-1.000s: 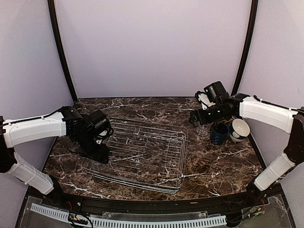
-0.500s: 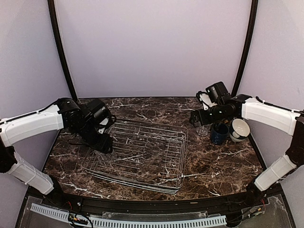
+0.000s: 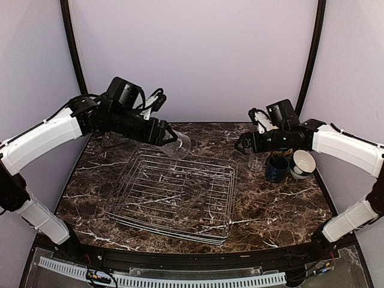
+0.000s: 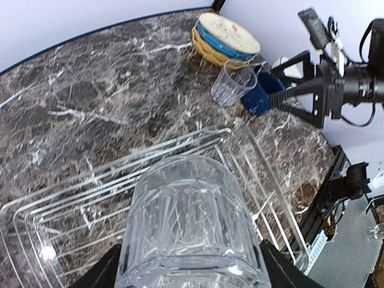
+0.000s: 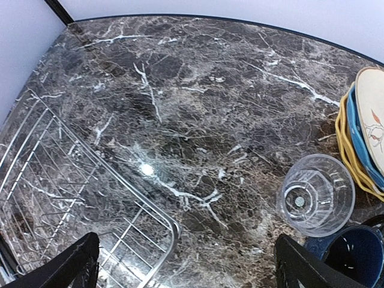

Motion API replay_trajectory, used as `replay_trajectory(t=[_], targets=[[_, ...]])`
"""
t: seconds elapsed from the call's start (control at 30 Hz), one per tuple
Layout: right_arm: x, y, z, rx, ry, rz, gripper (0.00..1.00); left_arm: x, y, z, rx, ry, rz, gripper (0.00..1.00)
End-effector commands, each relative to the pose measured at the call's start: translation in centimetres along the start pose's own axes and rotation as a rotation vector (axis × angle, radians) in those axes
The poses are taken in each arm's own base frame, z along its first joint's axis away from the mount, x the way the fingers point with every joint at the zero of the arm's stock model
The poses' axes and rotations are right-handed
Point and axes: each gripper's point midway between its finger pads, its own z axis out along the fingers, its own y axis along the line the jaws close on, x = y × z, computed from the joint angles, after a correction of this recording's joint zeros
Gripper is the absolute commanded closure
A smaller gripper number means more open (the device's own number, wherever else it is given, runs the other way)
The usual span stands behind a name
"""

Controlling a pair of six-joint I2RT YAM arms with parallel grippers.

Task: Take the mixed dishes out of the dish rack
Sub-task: Grab the cup from the dish rack, then pass from the left arm to the right

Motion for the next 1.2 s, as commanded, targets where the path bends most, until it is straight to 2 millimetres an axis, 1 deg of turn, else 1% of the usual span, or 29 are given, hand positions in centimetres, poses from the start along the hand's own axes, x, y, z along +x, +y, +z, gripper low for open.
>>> replay_trajectory(t=[0.0,0.07,0.1,0.13,0.17,0.2,0.23,0.27,0.3,0.33,0.37,0.4,0.43,0.47,0.5,0.6,0.77,0.8,0.87,0.97,1.03,1.17], targets=[[-1.1,2.5,-1.5,-0.137,-0.087,0.045,0.01,-5.6,-2.2,-0.9,0.182,-0.159,0.02,0.68],[-1.3,3.3,-1.9,-0.191,-0.111,0.063,0.01,-7.4,-2.1,-1.2,0.236,-0.226,0.006,0.69],[-1.4,3.9,-2.0,-0.226,-0.123,0.075,0.01,-7.3,-1.3,-0.9,0.243,-0.227,-0.011,0.71],[-1.5,4.5,-2.1,-0.268,-0.133,0.091,0.01,-8.2,-1.2,-1.3,0.26,-0.274,-0.015,0.71],[-1.6,5.2,-2.1,-0.318,-0.146,0.103,0.01,-7.6,-0.3,-0.7,0.26,-0.267,-0.033,0.72],[-1.6,6.1,-2.3,-0.377,-0.156,0.119,0.01,-8.2,0.1,-1.0,0.272,-0.304,-0.04,0.73],[-1.8,6.9,-2.4,-0.432,-0.171,0.132,0.01,-7.4,0.8,-0.3,0.275,-0.291,-0.065,0.73],[-2.4,8.0,-2.9,-0.499,-0.203,0.131,0.01,-7.7,0.9,-0.6,0.297,-0.317,-0.064,0.73],[-2.5,8.5,-2.9,-0.535,-0.209,0.14,0.01,-6.7,1.4,0.1,0.303,-0.301,-0.087,0.73],[-2.8,9.2,-3.1,-0.568,-0.222,0.141,0.01,-7.0,1.2,-0.3,0.325,-0.329,-0.077,0.73],[-3.1,9.8,-3.2,-0.597,-0.229,0.14,0.01,-6.2,1.5,0.2,0.329,-0.322,-0.084,0.73],[-3.5,10.4,-3.3,-0.621,-0.236,0.134,0.01,-6.5,1.2,-0.4,0.344,-0.35,-0.067,0.73],[-3.9,11.0,-3.4,-0.642,-0.241,0.127,0.01,-5.8,1.4,0.0,0.343,-0.342,-0.064,0.73],[-4.1,11.6,-3.3,-0.664,-0.242,0.12,0.01,-5.9,1.2,-0.5,0.348,-0.362,-0.05,0.73],[-4.5,12.4,-3.3,-0.691,-0.246,0.114,0.01,-5.4,1.4,-0.2,0.341,-0.357,-0.047,0.73],[-5.1,15.3,-3.1,-0.808,-0.247,0.102,0.01,-5.1,1.6,-0.7,0.328,-0.367,-0.039,0.73],[-5.5,19.7,-1.9,-0.965,-0.227,0.104,0.01,-5.0,1.6,-1.3,0.321,-0.386,-0.029,0.73],[-5.4,20.2,-1.5,-0.989,-0.219,0.11,0.01,-4.9,1.6,-1.3,0.323,-0.384,-0.031,0.73],[-5.6,21.4,-1.5,-1.041,-0.225,0.114,0.01,-4.8,1.4,-1.4,0.332,-0.387,-0.034,0.73],[-5.8,22.5,-1.4,-1.108,-0.219,0.12,0.04,-4.9,1.0,-1.7,0.364,-0.391,-0.044,0.73],[-6.1,23.1,-1.5,-1.148,-0.229,0.122,0.06,-4.9,0.7,-1.8,0.386,-0.392,-0.052,0.73],[-6.1,23.6,-1.0,-1.179,-0.224,0.146,0.1,-4.8,0.2,-1.6,0.433,-0.386,-0.072,0.73]])
